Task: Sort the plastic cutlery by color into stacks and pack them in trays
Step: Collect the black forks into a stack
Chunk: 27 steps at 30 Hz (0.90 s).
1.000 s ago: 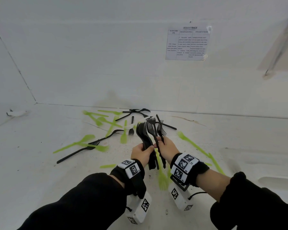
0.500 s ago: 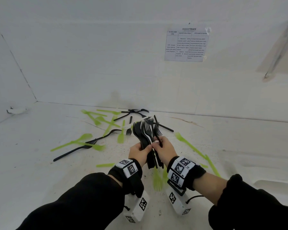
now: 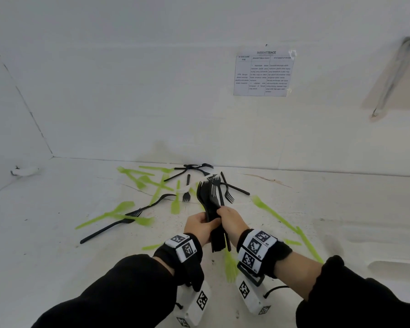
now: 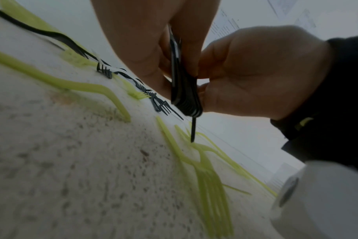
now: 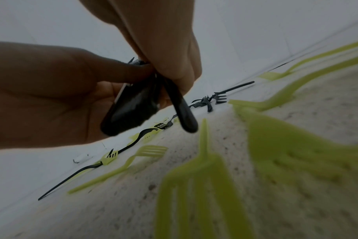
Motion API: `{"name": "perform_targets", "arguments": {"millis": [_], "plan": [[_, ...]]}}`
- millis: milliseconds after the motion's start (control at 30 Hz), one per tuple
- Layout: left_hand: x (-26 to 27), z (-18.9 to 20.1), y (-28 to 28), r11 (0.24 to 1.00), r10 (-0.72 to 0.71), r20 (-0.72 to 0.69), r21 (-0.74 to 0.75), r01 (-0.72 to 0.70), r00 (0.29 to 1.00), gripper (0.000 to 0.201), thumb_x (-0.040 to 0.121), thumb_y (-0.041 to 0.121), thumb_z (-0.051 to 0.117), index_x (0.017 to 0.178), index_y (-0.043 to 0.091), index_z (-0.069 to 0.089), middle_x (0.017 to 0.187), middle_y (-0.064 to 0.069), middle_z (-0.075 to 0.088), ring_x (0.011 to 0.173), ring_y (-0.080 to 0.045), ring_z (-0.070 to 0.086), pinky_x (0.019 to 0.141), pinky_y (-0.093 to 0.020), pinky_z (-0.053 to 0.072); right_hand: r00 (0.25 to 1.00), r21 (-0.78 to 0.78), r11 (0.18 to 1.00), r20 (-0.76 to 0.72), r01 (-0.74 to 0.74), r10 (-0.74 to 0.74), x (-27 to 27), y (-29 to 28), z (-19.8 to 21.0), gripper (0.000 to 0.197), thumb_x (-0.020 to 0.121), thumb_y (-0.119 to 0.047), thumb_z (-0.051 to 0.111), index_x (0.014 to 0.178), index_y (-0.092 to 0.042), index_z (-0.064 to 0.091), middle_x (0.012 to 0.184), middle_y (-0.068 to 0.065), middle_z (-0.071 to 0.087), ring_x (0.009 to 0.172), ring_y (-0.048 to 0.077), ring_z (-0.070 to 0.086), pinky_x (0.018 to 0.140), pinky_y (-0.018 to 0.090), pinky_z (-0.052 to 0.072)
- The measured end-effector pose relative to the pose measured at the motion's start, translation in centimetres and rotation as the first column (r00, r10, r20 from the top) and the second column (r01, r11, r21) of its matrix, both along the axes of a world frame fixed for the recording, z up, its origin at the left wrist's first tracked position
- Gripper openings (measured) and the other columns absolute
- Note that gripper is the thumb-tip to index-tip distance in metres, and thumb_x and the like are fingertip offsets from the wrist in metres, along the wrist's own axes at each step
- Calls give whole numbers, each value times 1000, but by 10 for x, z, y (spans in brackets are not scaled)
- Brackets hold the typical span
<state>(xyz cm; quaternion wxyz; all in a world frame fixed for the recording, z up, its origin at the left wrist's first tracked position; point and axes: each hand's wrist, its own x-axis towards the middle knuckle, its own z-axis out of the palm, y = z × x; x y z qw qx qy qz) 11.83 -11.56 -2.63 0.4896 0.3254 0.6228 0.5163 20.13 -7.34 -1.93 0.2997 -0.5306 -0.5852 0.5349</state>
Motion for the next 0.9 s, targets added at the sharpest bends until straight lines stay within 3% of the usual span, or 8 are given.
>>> {"name": "perform_targets", "arguments": {"millis": [67,200,333,467,600,667,767,900], "plan": [[-5,2,3,1000,-3,-45,-3,3,999,19,86,6,62,104,-2,65,90,-18,68,83,-30,65,81,-44,55,999,42,999,38,7,-9,-4,1,-2,31,92,-6,35,100,-2,65,101,20,65,99,32,61,93,44,49],[-14,8,2,1000,-5,-35,11,6,999,18,88,3,60,105,2,65,95,-17,69,90,-32,66,85,-47,54,996,71,994,9,84,-85,-8,2,1,28,92,-10,44,110,-11,66,106,11,68,99,26,64,93,42,51],[-26,9,-1,999,-24,-11,24,24,1000,16,88,2,59,103,6,65,90,-12,69,87,-28,66,85,-47,54,987,66,985,-28,159,-158,-13,1,-2,10,90,-14,54,96,-17,61,95,3,66,95,23,64,91,40,52],[-35,7,-3,998,-61,-44,-4,61,997,12,89,5,59,99,9,65,98,-17,68,94,-33,65,87,-48,53,993,16,996,-85,86,-84,-15,-2,-1,13,90,-9,56,88,-19,64,83,3,66,78,21,61,80,36,53],[-43,6,-4,995,-102,-66,9,102,993,19,91,5,56,108,3,63,99,-18,66,96,-32,64,91,-47,51,989,23,998,-135,60,-56,-20,-3,0,15,88,-5,58,101,-7,65,81,6,65,71,18,60,70,31,54],[-46,6,-4,990,-134,-123,33,139,983,15,93,8,53,104,11,64,102,-15,67,100,-31,63,94,-45,49,985,-19,997,-154,73,-75,-24,-2,0,12,88,-4,58,99,-7,62,84,10,65,70,19,61,67,29,55],[-51,10,-5,987,-157,-136,20,161,978,20,99,15,42,94,20,61,106,-16,65,98,-27,61,94,-43,47,976,-57,996,-203,74,-84,-30,0,2,10,89,-1,57,98,-5,59,90,17,65,77,25,63,74,33,56],[-61,11,-7,994,-108,-123,-12,107,987,30,99,12,38,84,22,62,108,-26,64,104,-39,60,95,-49,47,973,-52,999,-232,-1,-11,-38,-2,7,8,90,0,55,96,-5,56,78,10,63,65,16,61,65,27,56]]}}
